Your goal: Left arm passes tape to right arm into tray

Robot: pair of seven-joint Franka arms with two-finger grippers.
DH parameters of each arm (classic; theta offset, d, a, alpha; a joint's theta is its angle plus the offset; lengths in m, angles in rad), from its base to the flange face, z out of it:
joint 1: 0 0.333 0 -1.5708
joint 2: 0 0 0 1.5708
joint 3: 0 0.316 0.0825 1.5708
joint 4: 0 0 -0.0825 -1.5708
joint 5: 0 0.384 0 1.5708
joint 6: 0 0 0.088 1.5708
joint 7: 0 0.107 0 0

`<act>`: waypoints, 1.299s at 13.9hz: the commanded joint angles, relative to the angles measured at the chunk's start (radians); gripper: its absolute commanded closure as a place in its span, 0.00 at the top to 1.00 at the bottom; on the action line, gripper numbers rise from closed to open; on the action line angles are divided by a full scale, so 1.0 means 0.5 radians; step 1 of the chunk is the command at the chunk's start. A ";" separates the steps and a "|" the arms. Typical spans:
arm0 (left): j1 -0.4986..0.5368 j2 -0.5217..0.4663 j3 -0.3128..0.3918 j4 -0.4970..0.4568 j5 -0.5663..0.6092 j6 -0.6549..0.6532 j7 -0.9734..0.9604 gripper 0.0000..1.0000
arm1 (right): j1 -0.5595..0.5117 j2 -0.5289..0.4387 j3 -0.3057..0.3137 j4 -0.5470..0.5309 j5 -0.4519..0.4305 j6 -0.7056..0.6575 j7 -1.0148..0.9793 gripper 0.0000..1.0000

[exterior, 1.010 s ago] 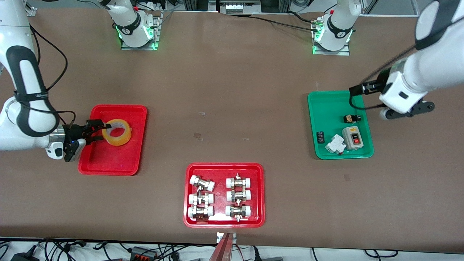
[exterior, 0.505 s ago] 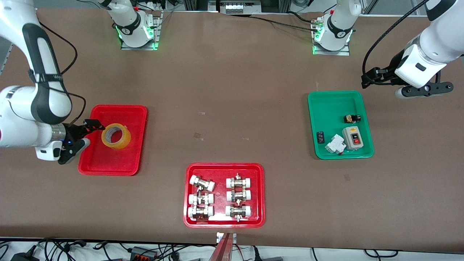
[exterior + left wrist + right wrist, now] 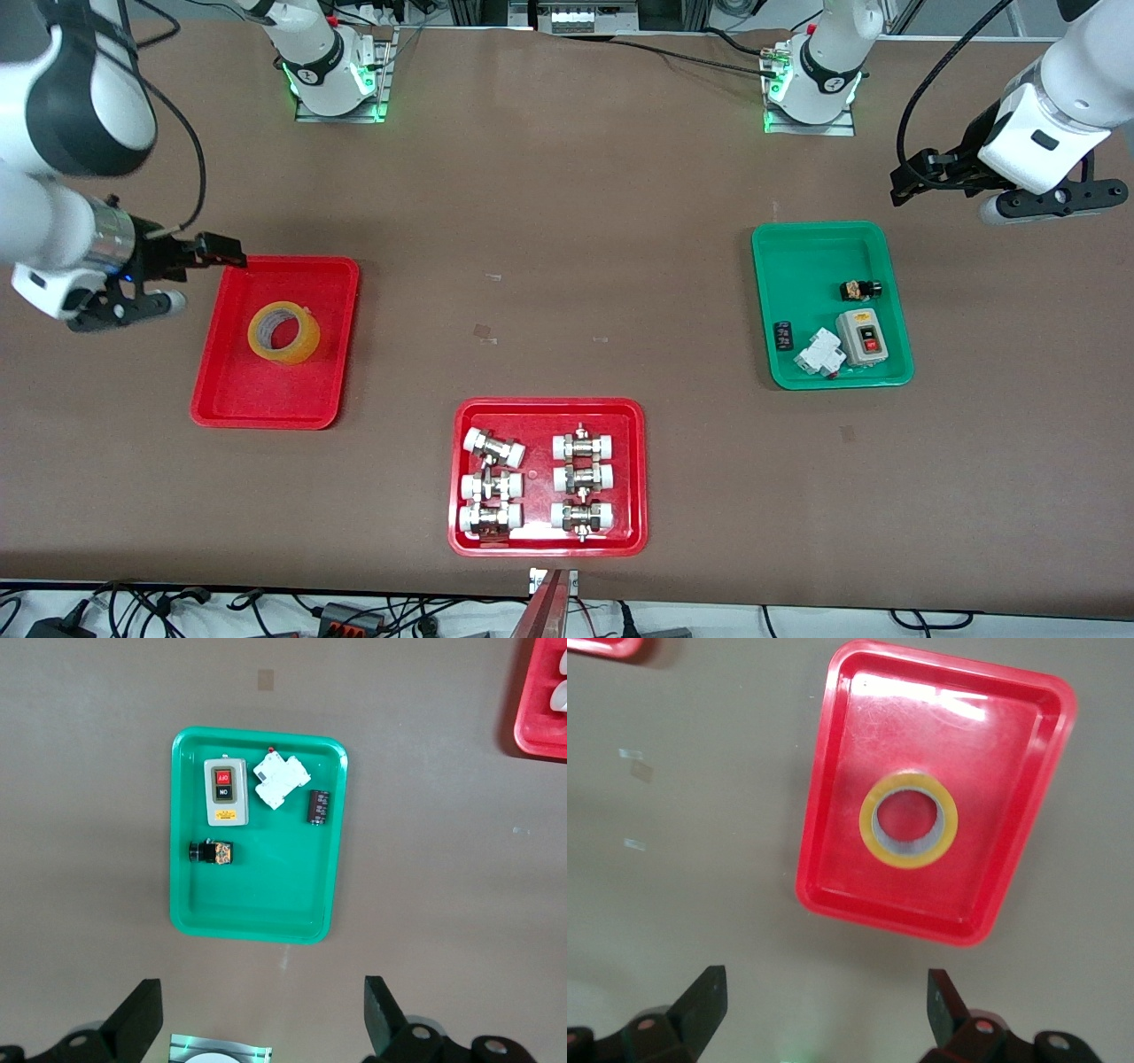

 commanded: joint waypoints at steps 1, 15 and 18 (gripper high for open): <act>0.014 -0.011 -0.021 0.036 0.040 -0.034 -0.013 1.00 | -0.002 -0.299 0.004 -0.141 -0.035 -0.052 0.184 1.00; 0.029 -0.008 0.006 0.033 0.040 -0.046 -0.007 1.00 | -0.008 -0.607 0.053 -0.172 -0.066 0.003 0.381 1.00; 0.029 -0.008 0.006 0.033 0.040 -0.052 0.003 1.00 | -0.020 -0.579 0.050 -0.111 -0.069 0.003 0.375 1.00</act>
